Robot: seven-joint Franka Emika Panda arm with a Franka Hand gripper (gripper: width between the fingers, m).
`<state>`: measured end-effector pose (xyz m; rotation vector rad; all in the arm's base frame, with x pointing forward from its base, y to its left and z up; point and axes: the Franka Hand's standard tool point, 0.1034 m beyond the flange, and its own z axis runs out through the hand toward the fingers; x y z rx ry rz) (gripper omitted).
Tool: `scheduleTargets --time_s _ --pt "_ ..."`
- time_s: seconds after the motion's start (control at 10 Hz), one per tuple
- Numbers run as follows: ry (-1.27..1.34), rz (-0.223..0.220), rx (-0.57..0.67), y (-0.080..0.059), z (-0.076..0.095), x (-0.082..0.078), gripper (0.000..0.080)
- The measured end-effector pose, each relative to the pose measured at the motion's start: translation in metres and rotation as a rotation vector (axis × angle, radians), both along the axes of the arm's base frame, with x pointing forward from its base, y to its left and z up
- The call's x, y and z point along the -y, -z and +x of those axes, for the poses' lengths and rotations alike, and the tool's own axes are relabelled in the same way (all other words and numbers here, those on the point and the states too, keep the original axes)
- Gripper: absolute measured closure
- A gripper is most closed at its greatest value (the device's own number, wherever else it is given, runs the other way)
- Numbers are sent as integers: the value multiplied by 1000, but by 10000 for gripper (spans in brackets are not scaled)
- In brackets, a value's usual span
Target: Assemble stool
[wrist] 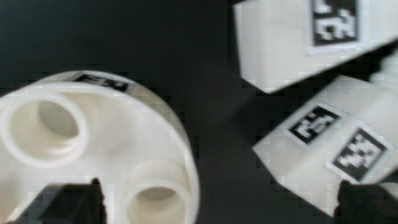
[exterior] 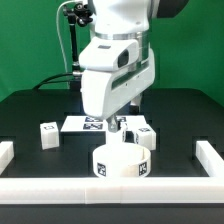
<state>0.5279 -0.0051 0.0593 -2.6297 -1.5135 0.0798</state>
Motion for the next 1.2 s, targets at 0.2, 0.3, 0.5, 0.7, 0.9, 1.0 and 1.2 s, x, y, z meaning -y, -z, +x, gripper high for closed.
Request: scheduleTargets --time_s 0.2,0.3,0.5,0.7,0.9,1.0,1.2 --pt "-63 26 31 9 10 8 150" --pt "-55 25 29 8 10 7 150" --pt "-55 25 27 10 9 8 150" --pt "-171 29 73 15 13 7 150" --pt "-220 28 60 26 12 2 150" --pt "-233 25 56 29 12 1 150" --pt "-230 28 49 33 8 -1 150"
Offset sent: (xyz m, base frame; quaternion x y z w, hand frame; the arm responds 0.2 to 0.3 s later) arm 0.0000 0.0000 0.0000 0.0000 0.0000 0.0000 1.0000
